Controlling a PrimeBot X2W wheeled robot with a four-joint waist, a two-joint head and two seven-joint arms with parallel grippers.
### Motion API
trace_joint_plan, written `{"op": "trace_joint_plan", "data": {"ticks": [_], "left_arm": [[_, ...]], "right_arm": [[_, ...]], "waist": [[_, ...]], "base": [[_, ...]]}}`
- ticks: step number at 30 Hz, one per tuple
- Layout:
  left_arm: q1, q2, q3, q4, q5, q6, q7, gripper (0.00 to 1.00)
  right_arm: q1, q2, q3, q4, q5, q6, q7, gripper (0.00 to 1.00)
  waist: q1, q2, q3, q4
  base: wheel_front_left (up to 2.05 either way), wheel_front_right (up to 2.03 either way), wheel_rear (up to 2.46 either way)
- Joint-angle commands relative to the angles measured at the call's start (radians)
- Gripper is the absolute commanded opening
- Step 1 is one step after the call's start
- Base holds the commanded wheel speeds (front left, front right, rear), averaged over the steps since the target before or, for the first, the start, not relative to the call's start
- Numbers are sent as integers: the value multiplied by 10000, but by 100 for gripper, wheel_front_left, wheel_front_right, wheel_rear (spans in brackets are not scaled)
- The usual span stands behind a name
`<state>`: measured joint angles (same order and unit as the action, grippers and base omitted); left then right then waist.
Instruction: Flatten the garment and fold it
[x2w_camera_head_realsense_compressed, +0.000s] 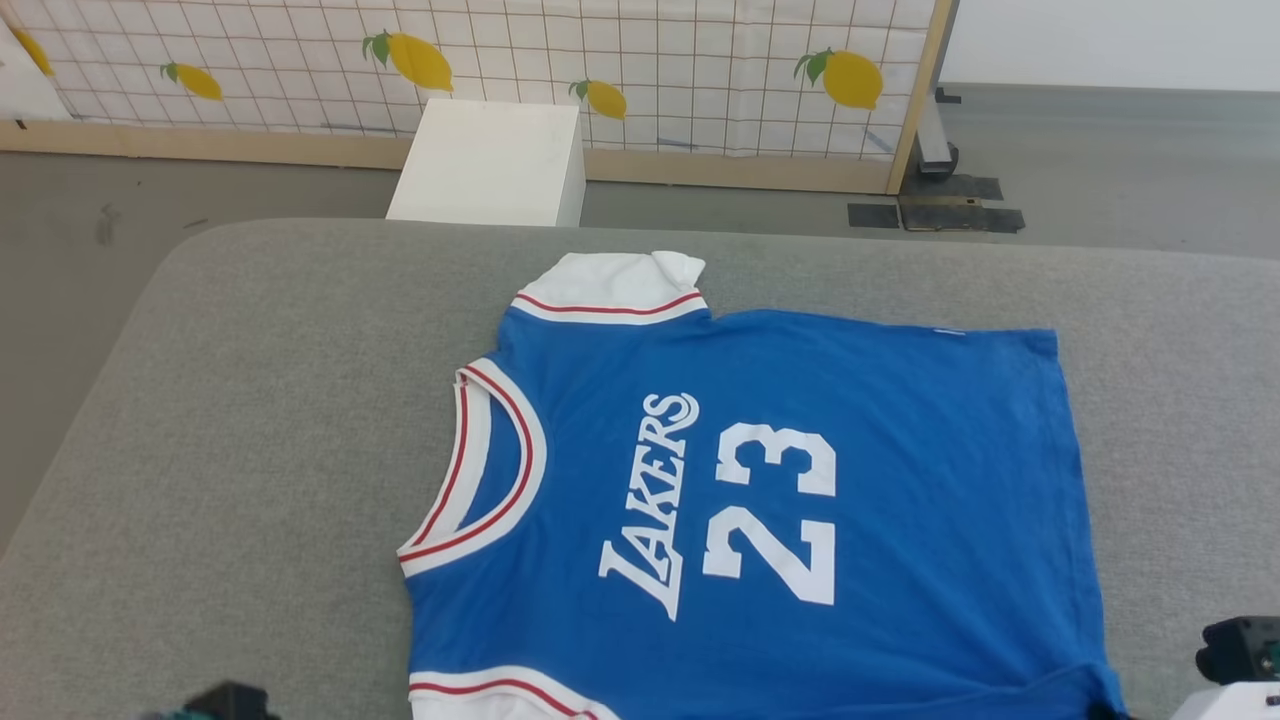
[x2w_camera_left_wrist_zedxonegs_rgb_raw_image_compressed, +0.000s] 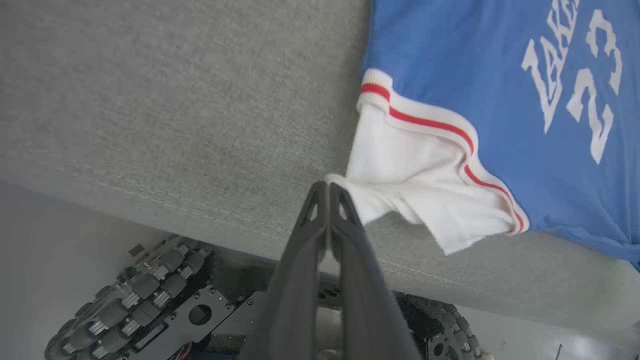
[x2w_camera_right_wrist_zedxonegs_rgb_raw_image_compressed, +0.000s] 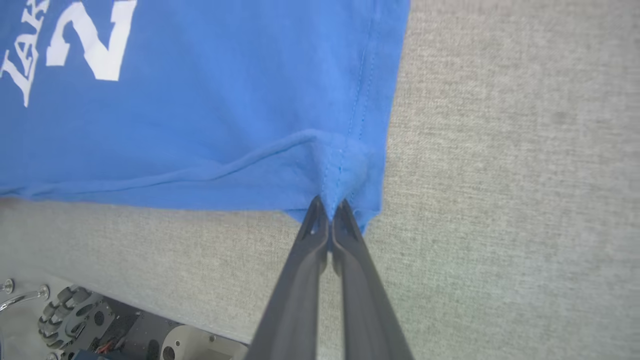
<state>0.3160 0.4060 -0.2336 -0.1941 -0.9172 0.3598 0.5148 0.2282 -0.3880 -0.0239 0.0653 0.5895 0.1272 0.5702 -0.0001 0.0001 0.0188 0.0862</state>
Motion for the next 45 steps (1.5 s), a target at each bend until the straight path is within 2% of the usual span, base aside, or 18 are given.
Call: {"op": "trace_joint_plan", "data": {"ticks": [1,6,14,21,27,33,40,41,42,43,45], "left_arm": [[-163,43,115,-180,0,-116,-181,0],[-1053,-96,305,-953,217,-387,-784,0],[-3194,-136,120,-381,786,-868,-1188,0],[-5189,-283,-360,864,1369,-1363,-1420,0],[-6490,-540,-715,2050,1892,-1796,-2022,0],[-7336,-932,-976,3489,2087,-2179,-2578,0],[-7751,-1176,-1230,5181,2042,-2392,-2498,0],[-7789,-1205,-1236,5395,2013,-2387,-2463,9],[-7817,-1224,-1243,5572,1973,-2390,-2397,38],[-7879,-1229,-1258,5716,1982,-2418,-2418,100],[-7948,-1255,-1247,5912,1964,-2420,-2454,100]], "right_arm": [[24,53,-110,-122,-86,35,-69,0],[-376,64,-337,-543,-246,35,-5,0],[-1566,31,-485,-778,-380,35,429,0],[-2878,-32,-284,-651,-563,35,1115,0],[-3634,-63,-52,-428,-775,35,1997,0],[-3938,-30,-34,-315,-988,35,2776,0],[-3954,37,82,-180,-1119,35,3425,0],[-3969,62,70,-172,-1135,35,3443,0],[-3976,86,61,-159,-1139,35,3456,40],[-3978,116,45,-142,-1139,35,3471,100],[-3970,190,-37,-137,-1152,35,3361,100]], "waist": [[1,-1,6,-5],[1,-1,119,-105],[1,-1,937,-259],[1,-1,1955,-424],[1,-1,2533,-469],[1,-1,2814,-454],[1,-1,2933,-458],[1,-1,2936,-457],[1,-1,2931,-458],[1,-1,2917,-455],[1,-1,2817,-438]], "base": [[0,0,0],[0,0,0],[0,0,0],[0,0,0],[0,0,0],[0,0,0],[0,0,0],[0,0,0],[0,0,0],[0,0,0],[0,0,0]]}}
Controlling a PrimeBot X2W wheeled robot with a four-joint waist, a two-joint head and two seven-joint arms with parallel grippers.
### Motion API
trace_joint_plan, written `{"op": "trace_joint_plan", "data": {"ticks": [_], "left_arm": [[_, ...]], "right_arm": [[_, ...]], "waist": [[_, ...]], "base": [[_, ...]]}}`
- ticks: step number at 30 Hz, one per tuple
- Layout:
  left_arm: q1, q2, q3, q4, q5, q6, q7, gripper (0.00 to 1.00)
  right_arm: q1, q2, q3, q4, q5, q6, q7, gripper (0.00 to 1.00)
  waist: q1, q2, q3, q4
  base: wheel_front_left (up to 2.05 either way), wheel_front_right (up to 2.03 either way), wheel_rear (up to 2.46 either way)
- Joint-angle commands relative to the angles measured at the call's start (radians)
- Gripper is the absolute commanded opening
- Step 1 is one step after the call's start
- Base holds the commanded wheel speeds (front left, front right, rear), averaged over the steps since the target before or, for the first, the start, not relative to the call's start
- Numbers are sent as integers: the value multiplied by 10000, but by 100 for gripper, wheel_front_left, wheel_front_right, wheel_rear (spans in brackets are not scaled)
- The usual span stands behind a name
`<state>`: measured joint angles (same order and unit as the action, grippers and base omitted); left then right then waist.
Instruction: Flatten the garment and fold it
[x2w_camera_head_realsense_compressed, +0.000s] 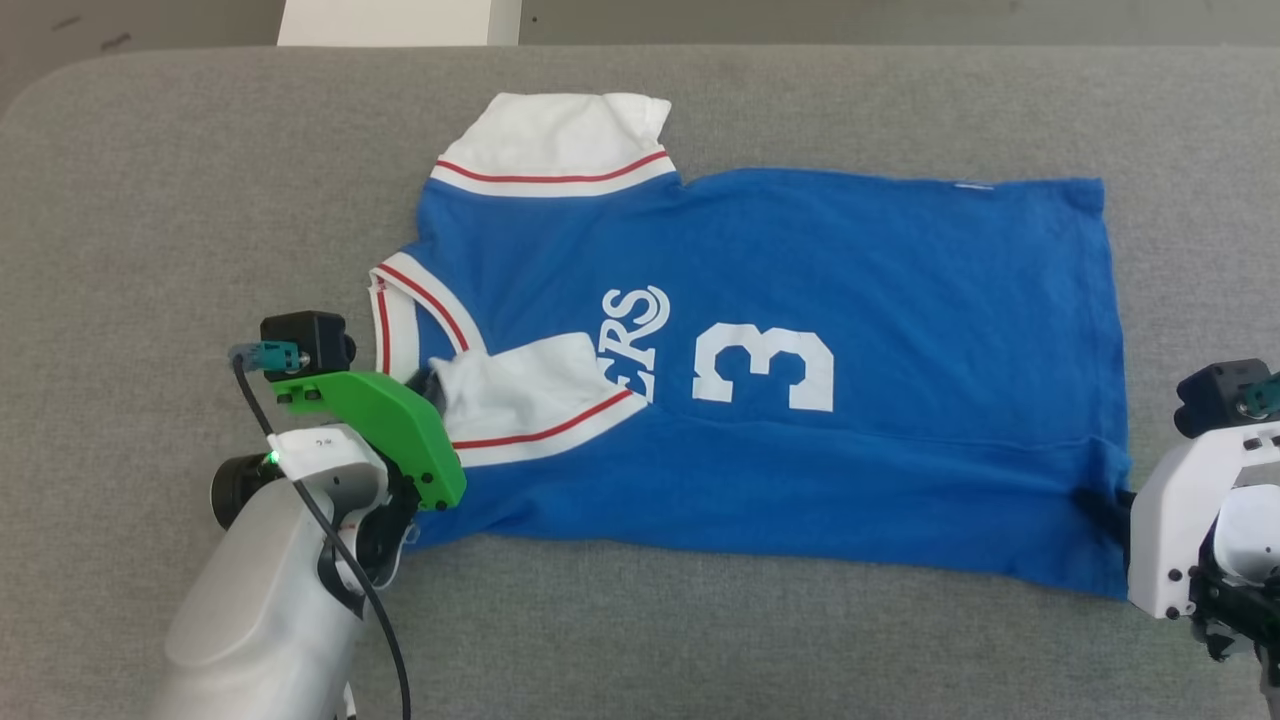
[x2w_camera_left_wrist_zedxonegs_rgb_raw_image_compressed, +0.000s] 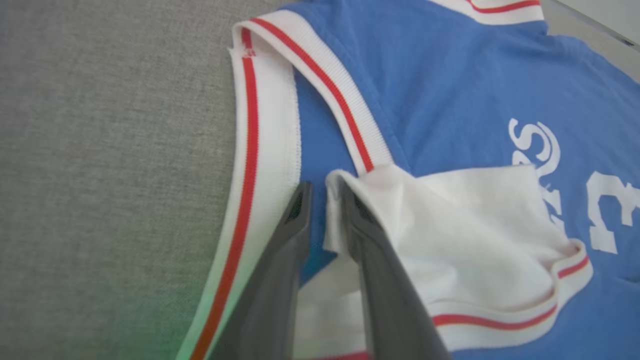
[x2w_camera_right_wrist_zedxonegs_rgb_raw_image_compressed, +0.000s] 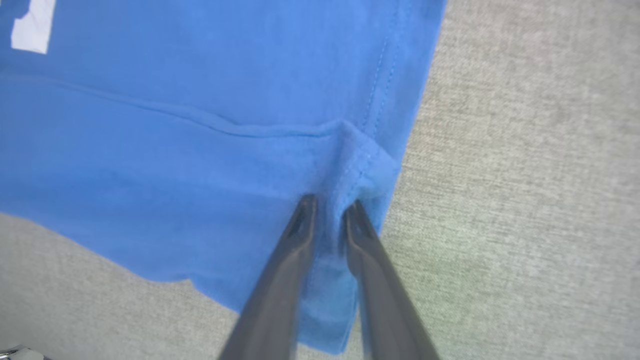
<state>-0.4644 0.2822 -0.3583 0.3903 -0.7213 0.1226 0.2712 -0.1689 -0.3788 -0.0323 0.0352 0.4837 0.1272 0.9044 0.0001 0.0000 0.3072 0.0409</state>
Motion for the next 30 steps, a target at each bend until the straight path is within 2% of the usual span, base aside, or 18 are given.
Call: {"op": "trace_joint_plan", "data": {"ticks": [1,6,10,15,18,20,24,26,27,30], "left_arm": [[-185,1,3,110,31,-52,-73,100],[-306,176,101,256,232,-34,-601,100],[-75,415,211,51,605,136,-1465,100],[818,605,388,-637,951,326,-2840,100],[1601,617,442,-1049,839,365,-3118,100],[2151,619,439,-1247,675,479,-2918,100],[2988,632,371,-1702,234,912,-1793,100],[3234,745,283,-1885,88,1239,-961,100],[3365,915,73,-2188,-132,1643,391,100],[3225,1122,-228,-2354,-206,1876,1589,100]], "right_arm": [[-1,127,-9,159,-96,35,-53,100],[132,368,-447,75,-100,35,-680,100],[420,666,-931,-178,-155,35,-1441,100],[1033,1075,-1507,-637,-220,35,-2415,100],[1443,1279,-1719,-929,-220,35,-2718,100],[1696,1359,-1830,-1104,-240,35,-2851,100],[2091,1395,-1958,-1334,-293,35,-2817,100],[2190,1402,-1989,-1417,-328,35,-2806,100],[2265,1442,-2003,-1515,-337,35,-2774,100],[2255,1492,-1966,-1587,-346,35,-2757,100]], "waist": [[-1,0,-114,21],[-1,0,-616,61],[-1,0,-1123,50],[-1,0,-1750,48],[-1,0,-2015,46],[-1,0,-2195,21],[-1,0,-2403,-14],[-1,0,-2464,-39],[-1,0,-2446,-72],[-1,0,-2329,-119]], "base": [[0,0,0],[0,0,0],[0,0,0],[0,0,0],[0,0,0],[0,0,0],[0,0,0],[0,0,0],[0,0,0],[0,0,0]]}}
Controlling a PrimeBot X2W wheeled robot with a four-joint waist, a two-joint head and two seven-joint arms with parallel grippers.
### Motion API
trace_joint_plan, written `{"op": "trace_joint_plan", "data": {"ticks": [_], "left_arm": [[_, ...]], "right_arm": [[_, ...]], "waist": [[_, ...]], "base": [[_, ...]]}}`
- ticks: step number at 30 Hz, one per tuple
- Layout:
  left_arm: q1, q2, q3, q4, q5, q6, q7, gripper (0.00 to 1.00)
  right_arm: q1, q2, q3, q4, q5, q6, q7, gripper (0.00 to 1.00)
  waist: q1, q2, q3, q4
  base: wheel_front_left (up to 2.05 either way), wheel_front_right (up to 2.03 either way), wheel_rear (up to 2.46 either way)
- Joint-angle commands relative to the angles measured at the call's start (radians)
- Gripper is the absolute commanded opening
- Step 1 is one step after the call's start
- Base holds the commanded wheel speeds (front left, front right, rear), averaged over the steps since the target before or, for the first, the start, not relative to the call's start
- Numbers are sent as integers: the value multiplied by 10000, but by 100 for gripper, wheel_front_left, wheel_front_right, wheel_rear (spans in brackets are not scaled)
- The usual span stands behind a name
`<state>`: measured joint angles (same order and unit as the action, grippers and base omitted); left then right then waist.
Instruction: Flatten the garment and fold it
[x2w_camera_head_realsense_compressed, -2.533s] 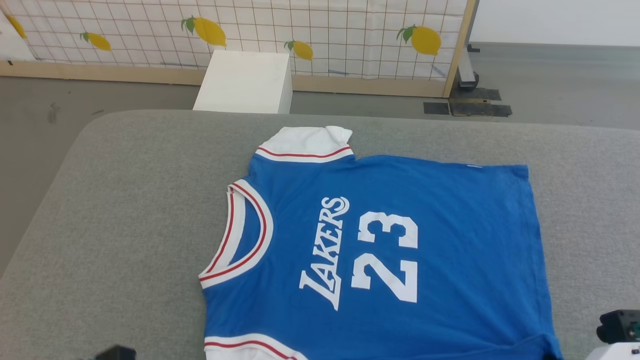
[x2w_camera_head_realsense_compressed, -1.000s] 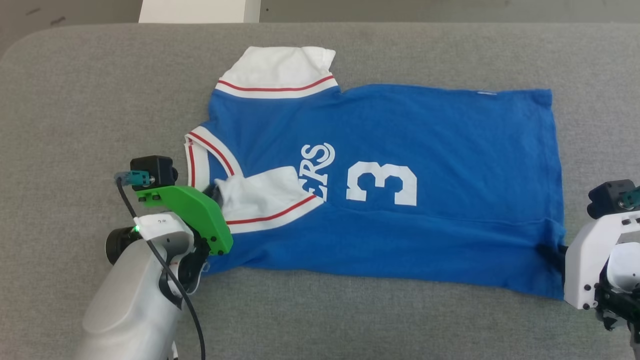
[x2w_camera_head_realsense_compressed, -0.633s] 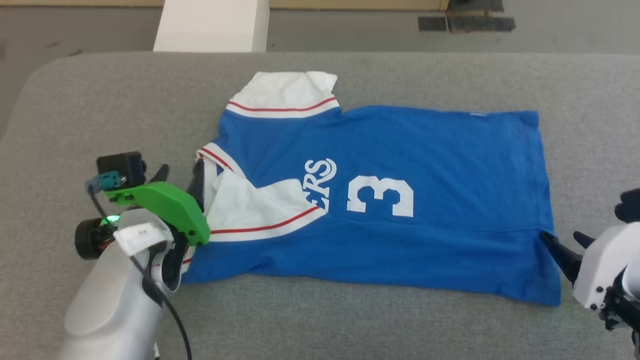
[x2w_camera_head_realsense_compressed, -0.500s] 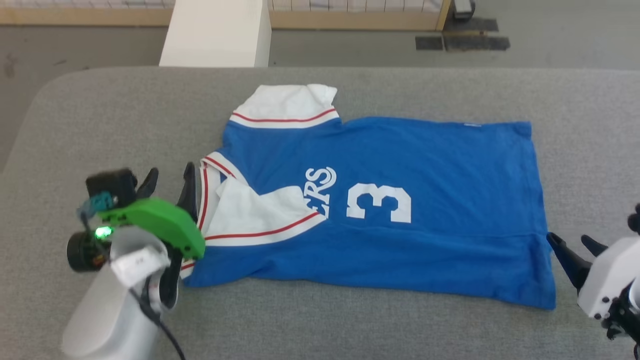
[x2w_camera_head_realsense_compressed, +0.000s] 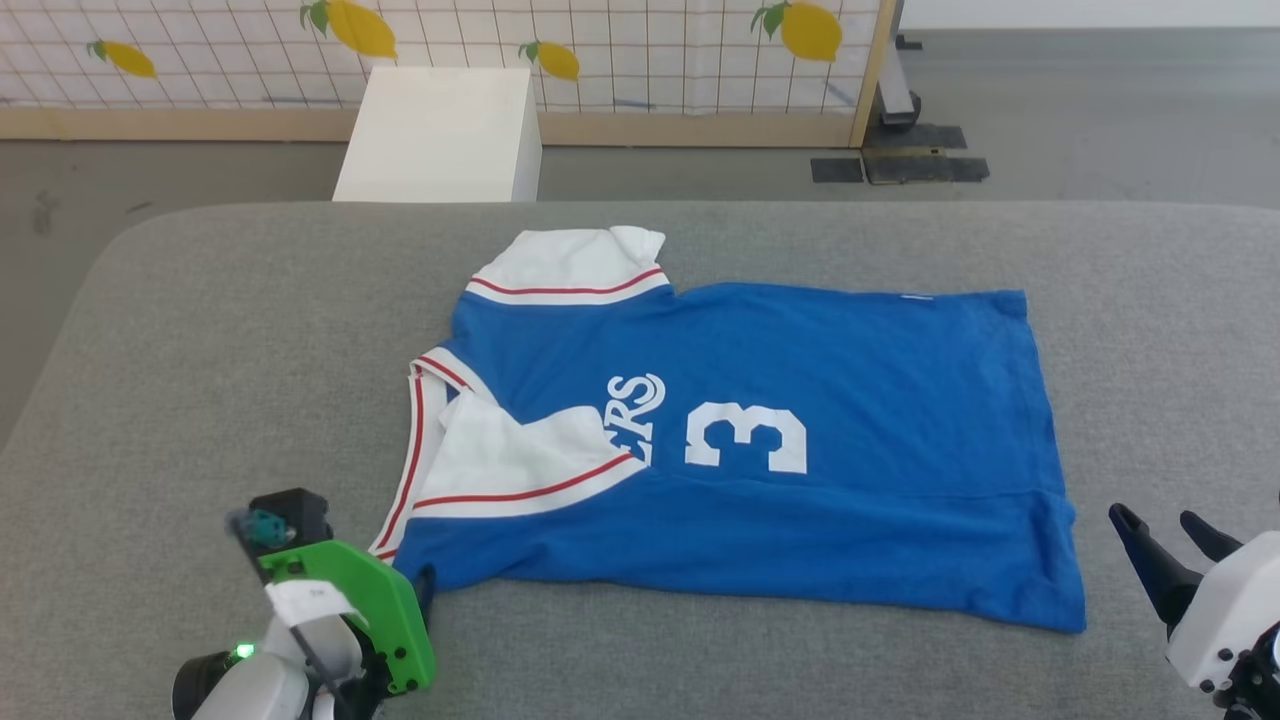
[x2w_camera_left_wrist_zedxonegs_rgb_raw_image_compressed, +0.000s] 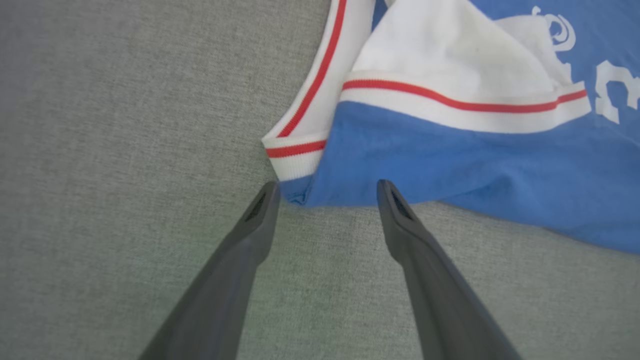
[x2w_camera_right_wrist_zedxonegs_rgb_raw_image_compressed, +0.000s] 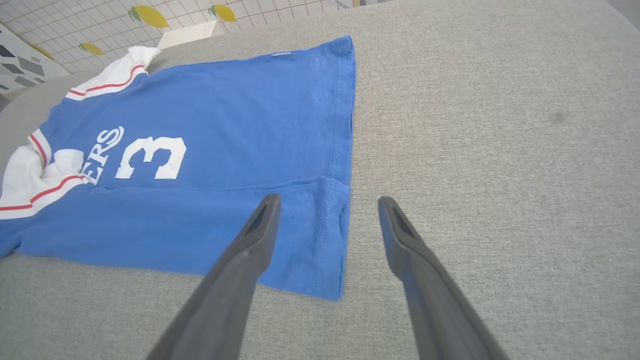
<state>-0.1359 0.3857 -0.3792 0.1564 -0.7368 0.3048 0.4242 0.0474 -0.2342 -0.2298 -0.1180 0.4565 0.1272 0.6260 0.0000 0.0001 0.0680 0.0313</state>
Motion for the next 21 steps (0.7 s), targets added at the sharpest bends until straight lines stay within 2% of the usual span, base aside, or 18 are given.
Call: {"op": "trace_joint_plan", "data": {"ticks": [1,4,13,14,15,16,21], "left_arm": [[-132,134,-106,0,-77,81,372,100],[-433,282,-295,168,-24,139,971,100],[-1128,196,-557,1176,-7,-17,1418,100],[-1132,172,-553,1281,-60,-25,1465,92],[-1135,131,-507,1340,-117,-35,1418,28],[-1106,71,-479,1399,-215,-83,1408,0],[-936,-66,-211,1281,-463,-191,942,0]], "right_arm": [[81,55,23,-72,-75,35,27,100],[16,73,101,-104,-67,35,43,100],[-114,-126,383,-114,-36,35,240,100],[-126,-161,441,-133,-49,35,276,100],[-118,-205,500,-148,-89,35,320,100],[-93,-268,575,-167,-150,35,396,100],[128,-589,867,-327,-793,35,1018,100]], "waist": [[0,-1,112,-37],[0,-1,272,-116],[0,-1,776,-322],[0,-1,826,-353],[0,-1,849,-364],[0,-1,870,-373],[0,-1,908,-354]], "base": [[0,0,0],[0,0,0],[0,0,0],[0,0,0],[0,0,0],[0,0,0],[0,0,0]]}}
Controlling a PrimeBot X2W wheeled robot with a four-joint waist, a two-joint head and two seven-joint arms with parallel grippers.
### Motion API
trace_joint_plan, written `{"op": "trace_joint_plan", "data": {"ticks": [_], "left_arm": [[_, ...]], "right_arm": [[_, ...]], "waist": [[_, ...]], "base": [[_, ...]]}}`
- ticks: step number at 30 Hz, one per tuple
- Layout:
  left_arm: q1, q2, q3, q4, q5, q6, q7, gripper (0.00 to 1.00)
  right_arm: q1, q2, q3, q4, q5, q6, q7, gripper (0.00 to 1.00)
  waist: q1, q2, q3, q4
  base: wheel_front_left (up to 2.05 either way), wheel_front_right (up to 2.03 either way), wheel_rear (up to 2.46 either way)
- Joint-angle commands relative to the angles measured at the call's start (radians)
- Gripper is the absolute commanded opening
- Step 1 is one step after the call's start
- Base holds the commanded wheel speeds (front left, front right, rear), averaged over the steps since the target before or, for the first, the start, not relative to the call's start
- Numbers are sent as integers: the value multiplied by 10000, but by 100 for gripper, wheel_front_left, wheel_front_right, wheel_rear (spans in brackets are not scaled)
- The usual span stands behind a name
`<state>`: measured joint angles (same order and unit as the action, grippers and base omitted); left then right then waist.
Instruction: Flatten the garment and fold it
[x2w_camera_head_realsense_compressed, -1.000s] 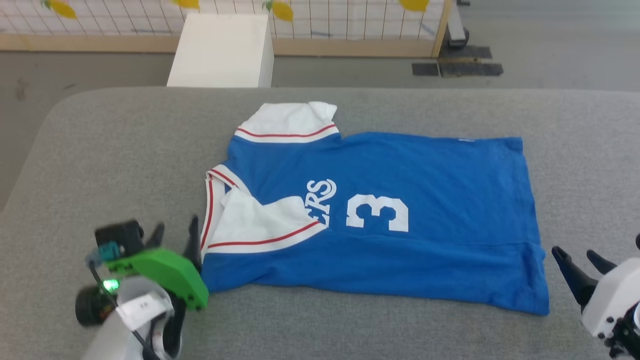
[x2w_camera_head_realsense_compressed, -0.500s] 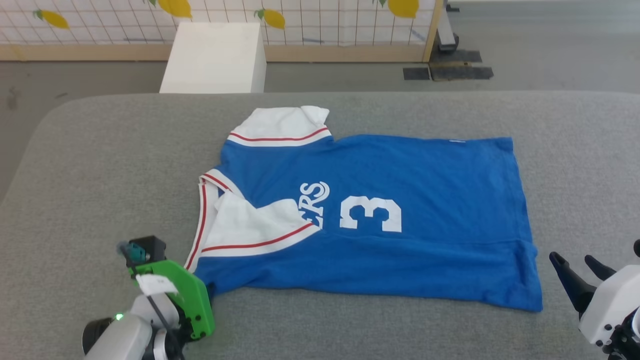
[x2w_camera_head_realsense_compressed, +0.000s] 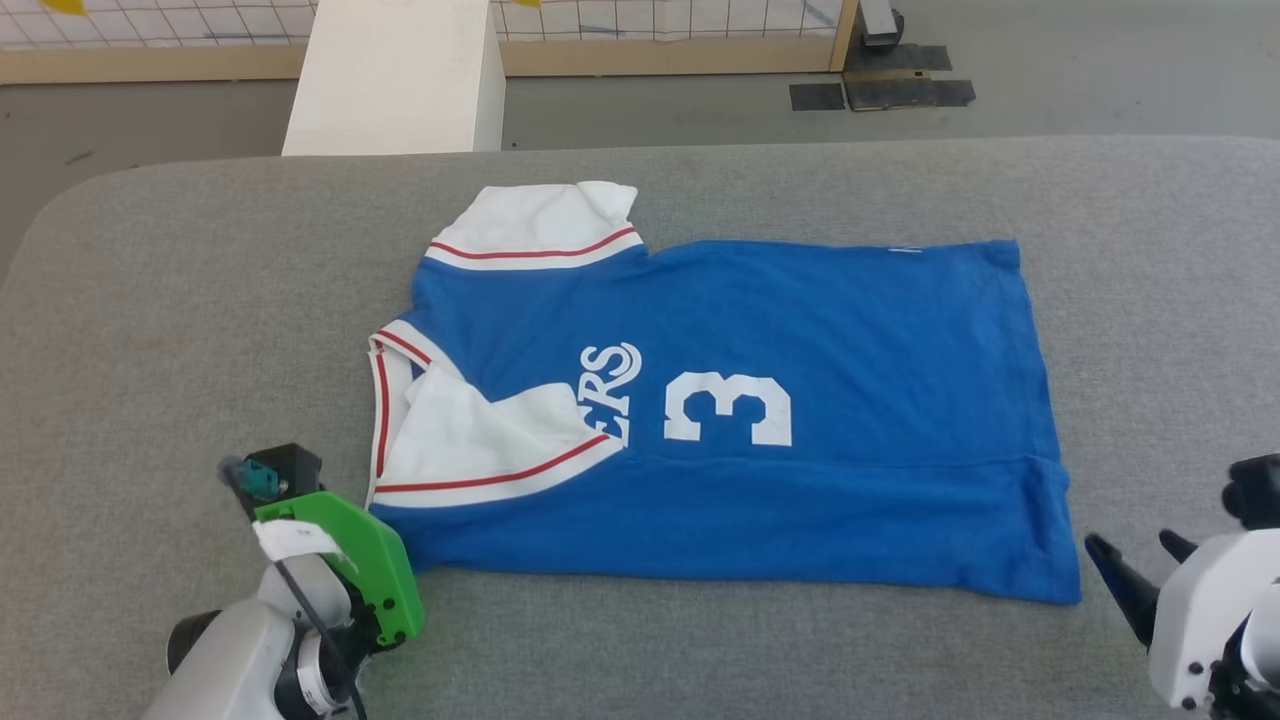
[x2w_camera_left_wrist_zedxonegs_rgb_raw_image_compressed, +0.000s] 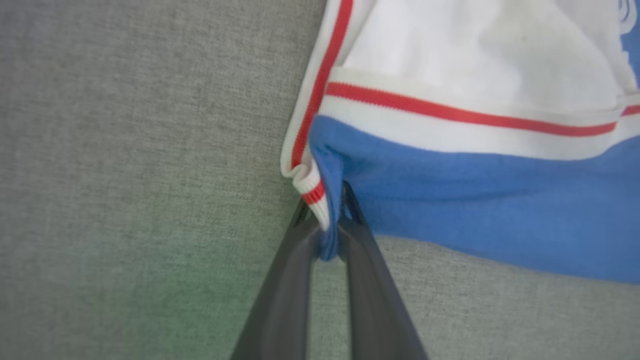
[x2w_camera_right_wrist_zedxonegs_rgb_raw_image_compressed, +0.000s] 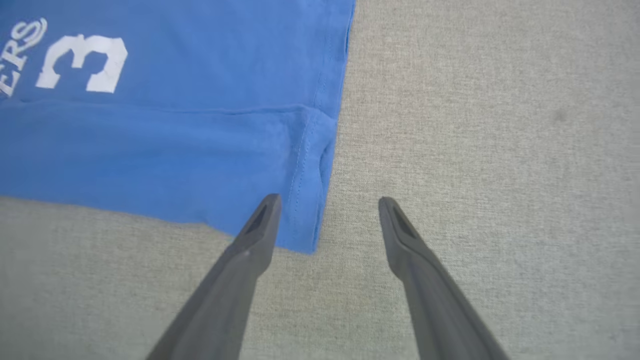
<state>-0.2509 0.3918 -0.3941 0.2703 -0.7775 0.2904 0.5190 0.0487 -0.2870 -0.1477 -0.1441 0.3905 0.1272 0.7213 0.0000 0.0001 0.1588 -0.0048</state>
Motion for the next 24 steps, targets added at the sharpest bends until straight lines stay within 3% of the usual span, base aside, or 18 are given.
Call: {"op": "trace_joint_plan", "data": {"ticks": [1,9,24], "left_arm": [[274,-154,43,58,-123,-63,-166,0],[652,-149,237,-870,-131,26,-724,0],[627,-270,43,-1320,-67,92,-786,0]], "right_arm": [[154,-137,117,-93,-359,35,279,100],[-337,139,707,322,-1459,35,1351,100],[-1026,227,1380,2537,-2492,35,1040,100]], "waist": [[0,-1,3,4],[0,-1,217,207],[0,-1,743,701]], "base": [[0,0,0],[0,0,0],[0,0,0]]}}
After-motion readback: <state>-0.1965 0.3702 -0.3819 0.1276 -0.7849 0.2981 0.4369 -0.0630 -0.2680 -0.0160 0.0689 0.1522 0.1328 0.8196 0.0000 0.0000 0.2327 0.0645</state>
